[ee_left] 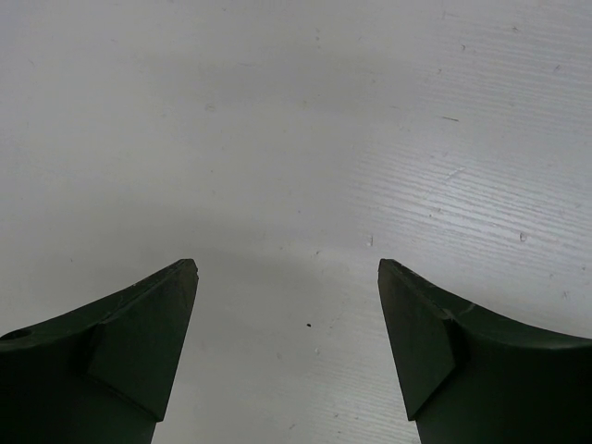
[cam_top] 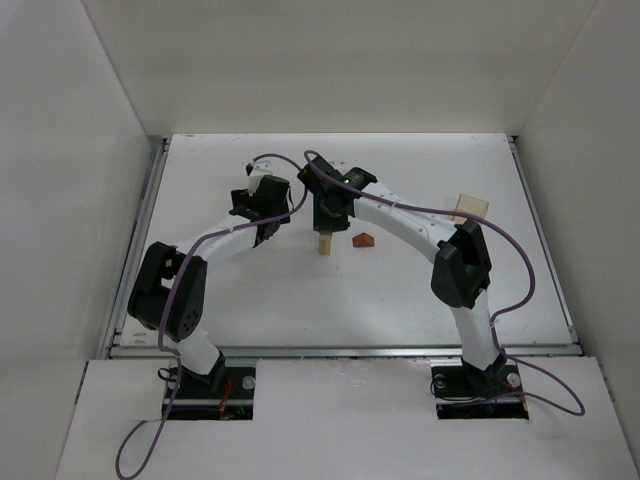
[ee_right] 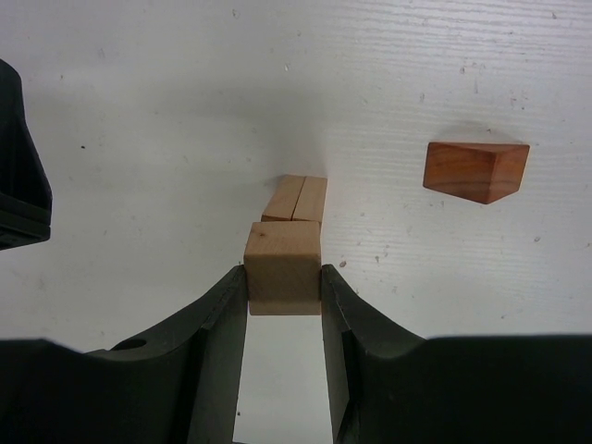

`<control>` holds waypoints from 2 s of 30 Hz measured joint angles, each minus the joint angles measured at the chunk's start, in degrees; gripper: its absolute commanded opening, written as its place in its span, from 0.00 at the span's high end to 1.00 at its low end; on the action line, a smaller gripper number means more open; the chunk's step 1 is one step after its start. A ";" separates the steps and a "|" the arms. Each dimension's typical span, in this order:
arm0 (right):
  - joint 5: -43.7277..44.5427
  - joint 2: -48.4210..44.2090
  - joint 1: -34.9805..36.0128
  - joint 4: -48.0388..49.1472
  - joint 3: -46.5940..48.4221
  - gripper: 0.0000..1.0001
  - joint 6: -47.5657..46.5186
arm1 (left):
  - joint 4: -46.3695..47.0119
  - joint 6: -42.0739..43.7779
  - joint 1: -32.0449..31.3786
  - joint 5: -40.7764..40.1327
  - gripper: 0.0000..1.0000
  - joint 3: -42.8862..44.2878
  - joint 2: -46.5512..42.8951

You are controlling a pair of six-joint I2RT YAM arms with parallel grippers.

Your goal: Build the wood block tower

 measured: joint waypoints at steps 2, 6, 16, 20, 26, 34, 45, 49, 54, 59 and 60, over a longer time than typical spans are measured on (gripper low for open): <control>0.15 0.00 0.00 0.00 0.02 0.98 0.07 | 0.02 0.00 0.00 0.02 0.23 0.00 0.00; 0.26 0.02 0.00 0.00 0.11 0.97 0.09 | 0.02 0.00 0.00 0.22 0.23 0.00 0.00; 0.39 0.24 0.00 0.00 0.52 0.93 0.09 | 0.02 0.24 0.00 0.24 0.23 0.00 0.00; 0.39 0.37 0.00 0.00 0.57 0.93 0.07 | 0.02 0.26 0.00 0.44 0.23 0.00 0.00; 0.44 1.09 0.00 0.00 0.57 0.90 0.07 | 0.17 0.28 0.00 1.09 0.23 -0.15 -0.02; 0.63 1.16 0.00 0.00 0.57 0.86 0.07 | 0.26 0.44 0.00 1.27 0.23 -0.22 -0.02; 0.63 1.16 0.00 0.00 0.57 0.61 0.07 | 0.44 0.46 0.00 1.62 0.23 -0.22 -0.02; 0.63 1.16 0.00 0.00 0.57 0.53 0.09 | 0.44 0.46 0.00 1.70 0.23 -0.22 -0.02; 0.63 1.16 0.00 0.00 0.57 0.45 0.09 | 0.44 0.50 0.00 1.70 0.23 -0.22 -0.02; 0.59 1.16 0.00 0.00 0.57 0.44 0.00 | 0.44 0.79 0.00 1.75 0.23 -0.22 -0.02; 0.59 1.16 0.00 0.00 0.57 0.44 0.00 | 0.44 0.85 0.00 1.84 0.23 -0.22 -0.02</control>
